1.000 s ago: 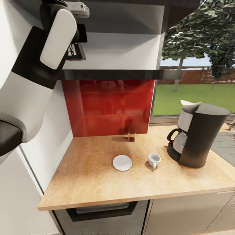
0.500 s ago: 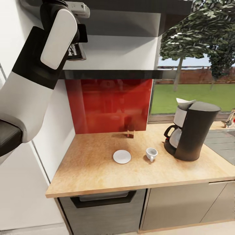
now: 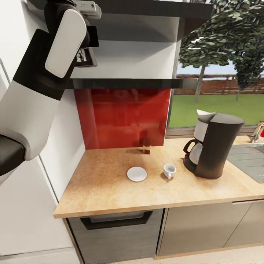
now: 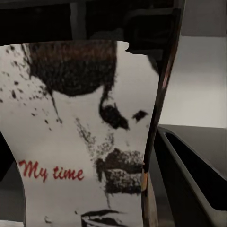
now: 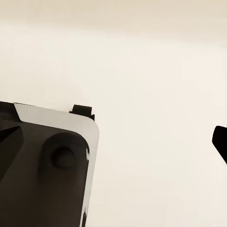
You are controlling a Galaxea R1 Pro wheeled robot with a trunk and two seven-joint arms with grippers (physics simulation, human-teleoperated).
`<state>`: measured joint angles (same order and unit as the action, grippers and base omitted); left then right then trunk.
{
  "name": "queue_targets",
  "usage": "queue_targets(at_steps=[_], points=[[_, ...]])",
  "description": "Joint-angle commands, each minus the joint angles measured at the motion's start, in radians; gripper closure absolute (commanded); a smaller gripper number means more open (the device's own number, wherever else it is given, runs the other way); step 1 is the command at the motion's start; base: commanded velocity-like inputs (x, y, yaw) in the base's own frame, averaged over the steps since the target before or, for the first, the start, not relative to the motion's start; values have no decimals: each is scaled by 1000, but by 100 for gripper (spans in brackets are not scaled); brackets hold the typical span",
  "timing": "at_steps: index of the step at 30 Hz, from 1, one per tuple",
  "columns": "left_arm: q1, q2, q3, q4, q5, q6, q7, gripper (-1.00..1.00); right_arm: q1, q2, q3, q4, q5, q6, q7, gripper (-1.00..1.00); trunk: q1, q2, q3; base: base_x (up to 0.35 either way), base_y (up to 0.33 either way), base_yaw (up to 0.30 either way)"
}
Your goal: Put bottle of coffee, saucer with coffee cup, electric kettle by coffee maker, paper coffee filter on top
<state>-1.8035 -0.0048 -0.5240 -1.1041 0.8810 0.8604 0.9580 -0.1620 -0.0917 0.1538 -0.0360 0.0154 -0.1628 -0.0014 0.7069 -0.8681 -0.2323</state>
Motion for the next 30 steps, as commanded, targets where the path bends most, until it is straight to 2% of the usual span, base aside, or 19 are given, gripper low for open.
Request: queue_targets(at_steps=[1,30], points=[[-2,0,-1,0,7,3,8,100,-1,0,4,1,2,-3,0,-100,0,-1,-1,-110,0,0],[-2,0,2,0,8,3,10,100,-1,0,4,1,2,-3,0,-100,0,-1,-1,-140,0,0]])
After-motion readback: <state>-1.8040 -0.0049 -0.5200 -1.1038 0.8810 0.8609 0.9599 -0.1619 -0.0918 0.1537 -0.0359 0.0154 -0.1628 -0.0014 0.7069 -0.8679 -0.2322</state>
